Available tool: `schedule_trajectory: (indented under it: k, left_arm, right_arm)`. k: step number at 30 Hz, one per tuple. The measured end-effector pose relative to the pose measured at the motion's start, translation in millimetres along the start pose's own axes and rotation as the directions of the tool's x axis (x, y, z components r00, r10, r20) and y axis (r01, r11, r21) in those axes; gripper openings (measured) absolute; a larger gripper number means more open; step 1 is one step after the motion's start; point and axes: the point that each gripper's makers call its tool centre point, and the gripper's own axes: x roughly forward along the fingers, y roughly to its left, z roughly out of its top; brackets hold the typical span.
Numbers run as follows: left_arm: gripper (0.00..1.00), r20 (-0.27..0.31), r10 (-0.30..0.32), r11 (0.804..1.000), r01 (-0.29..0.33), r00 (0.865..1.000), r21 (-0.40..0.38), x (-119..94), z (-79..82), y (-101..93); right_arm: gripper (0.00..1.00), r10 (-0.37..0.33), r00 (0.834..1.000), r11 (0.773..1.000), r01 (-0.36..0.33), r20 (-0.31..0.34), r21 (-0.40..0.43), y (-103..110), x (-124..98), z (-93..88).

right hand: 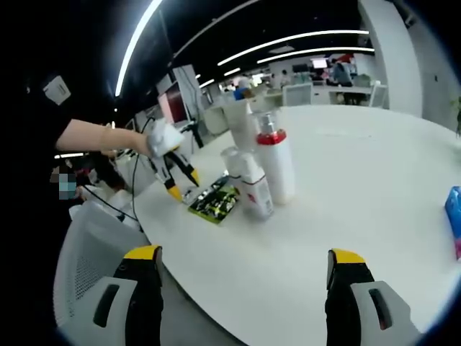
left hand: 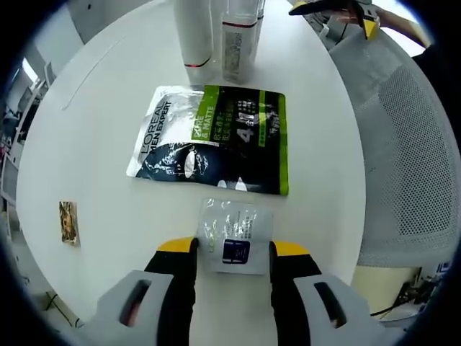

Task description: Arrange the skincare products in the storage area until every visible bottle or jar stands upright without overlapping.

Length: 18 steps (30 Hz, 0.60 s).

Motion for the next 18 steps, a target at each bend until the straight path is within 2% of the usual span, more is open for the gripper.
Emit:
schedule_trajectory:
  k: [12,18]
  left_arm:
    - [0.47,-0.003,0.017,1.000,-0.017,1.000,0.004,-1.0,-1.6,-4.5]
    - [0.50,0.031,0.030,0.999,-0.029,0.999,-0.040,-6.0,-0.6,3.3]
  right_arm:
    - [0.99,0.002,1.000,1.000,-0.002,-0.010,0.008,0.4,0.2,-1.1]
    - [0.99,0.005,1.000,1.000,-0.005,-0.016,0.011,1.6,0.7,-2.6]
